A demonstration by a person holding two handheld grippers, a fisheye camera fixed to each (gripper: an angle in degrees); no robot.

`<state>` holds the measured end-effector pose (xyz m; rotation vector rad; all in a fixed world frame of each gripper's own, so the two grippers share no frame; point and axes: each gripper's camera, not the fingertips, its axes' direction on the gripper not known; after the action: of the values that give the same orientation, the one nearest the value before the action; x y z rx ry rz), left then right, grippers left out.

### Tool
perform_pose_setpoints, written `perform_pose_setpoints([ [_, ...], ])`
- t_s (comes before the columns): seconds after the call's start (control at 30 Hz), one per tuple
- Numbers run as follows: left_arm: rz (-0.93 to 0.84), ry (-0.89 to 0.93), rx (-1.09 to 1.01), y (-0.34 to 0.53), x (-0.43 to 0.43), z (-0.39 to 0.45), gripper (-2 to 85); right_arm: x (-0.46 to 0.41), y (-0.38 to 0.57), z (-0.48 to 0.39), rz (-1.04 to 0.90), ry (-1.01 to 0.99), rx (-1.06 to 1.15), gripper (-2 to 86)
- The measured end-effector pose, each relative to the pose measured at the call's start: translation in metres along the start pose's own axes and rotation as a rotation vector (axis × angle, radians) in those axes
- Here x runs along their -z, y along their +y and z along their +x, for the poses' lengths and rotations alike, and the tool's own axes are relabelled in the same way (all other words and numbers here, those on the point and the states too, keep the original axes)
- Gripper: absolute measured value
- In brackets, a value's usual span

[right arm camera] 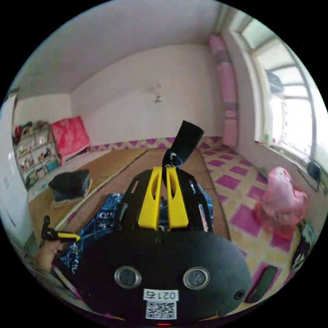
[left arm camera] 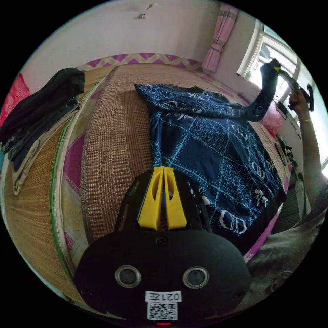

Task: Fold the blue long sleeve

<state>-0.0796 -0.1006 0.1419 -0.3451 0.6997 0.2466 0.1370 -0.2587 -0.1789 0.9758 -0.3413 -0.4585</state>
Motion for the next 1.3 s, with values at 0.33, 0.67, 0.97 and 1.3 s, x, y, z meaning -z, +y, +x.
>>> perform_pose_setpoints([
  [0.33,0.0,-0.028,-0.015,0.003,0.003,0.011,-1.0,-0.248,0.116,-0.291,-0.444,0.047,0.611,-0.4],
  [0.67,-0.003,-0.021,-0.017,0.007,0.008,0.013,-1.0,-0.284,0.182,-0.383,-0.495,0.121,0.916,0.1],
  [0.97,-0.004,-0.013,-0.013,0.012,0.015,0.012,-1.0,-0.234,0.142,-0.288,-0.484,0.079,0.606,7.6],
  [1.3,-0.003,0.037,0.013,0.017,0.024,-0.001,-1.0,-0.213,0.154,-0.044,-0.563,0.184,0.038,-0.8],
])
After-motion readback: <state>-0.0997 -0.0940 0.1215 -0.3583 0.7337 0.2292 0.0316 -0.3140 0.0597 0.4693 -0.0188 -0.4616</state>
